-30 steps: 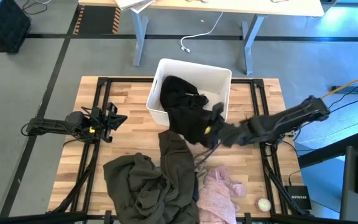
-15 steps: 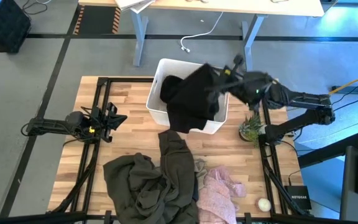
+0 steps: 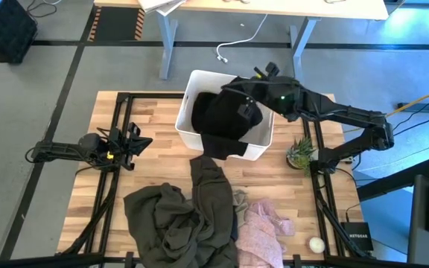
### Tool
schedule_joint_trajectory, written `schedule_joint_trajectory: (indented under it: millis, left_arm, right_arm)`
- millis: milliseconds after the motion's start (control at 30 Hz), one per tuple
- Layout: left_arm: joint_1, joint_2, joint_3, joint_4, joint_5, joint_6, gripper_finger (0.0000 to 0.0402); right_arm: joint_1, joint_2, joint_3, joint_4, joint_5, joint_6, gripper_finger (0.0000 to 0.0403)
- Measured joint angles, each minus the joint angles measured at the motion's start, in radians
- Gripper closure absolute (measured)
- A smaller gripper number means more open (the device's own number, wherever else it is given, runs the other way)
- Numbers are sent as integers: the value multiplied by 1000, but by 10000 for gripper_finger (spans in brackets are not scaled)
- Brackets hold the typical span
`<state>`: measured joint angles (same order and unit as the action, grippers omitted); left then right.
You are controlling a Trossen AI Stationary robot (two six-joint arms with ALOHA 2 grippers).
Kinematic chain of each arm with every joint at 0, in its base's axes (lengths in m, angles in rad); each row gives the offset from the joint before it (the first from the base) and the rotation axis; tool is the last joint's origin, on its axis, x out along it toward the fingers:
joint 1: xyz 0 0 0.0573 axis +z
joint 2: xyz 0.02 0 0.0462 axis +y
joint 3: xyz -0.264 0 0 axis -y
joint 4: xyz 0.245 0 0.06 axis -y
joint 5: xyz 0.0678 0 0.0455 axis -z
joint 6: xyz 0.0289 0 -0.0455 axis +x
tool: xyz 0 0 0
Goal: Sort clothes
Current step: Put the black pants into the white bin
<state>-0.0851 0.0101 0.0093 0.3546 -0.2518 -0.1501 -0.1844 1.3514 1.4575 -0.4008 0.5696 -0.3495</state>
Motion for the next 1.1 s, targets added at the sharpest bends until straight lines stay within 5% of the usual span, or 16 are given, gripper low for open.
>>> schedule_joint_trajectory:
  millis: [467, 967, 1100]
  left_arm:
    - [0, 0, 0, -15, -1, -9, 398]
    - [0, 0, 0, -24, 0, -37, 398]
    - [0, 0, 0, -26, 0, -37, 398]
  right_arm:
    - [84, 0, 136, -200, 40, 70, 169]
    - [106, 12, 265, -488, 50, 141, 150]
    - [118, 17, 265, -519, -44, 185, 150]
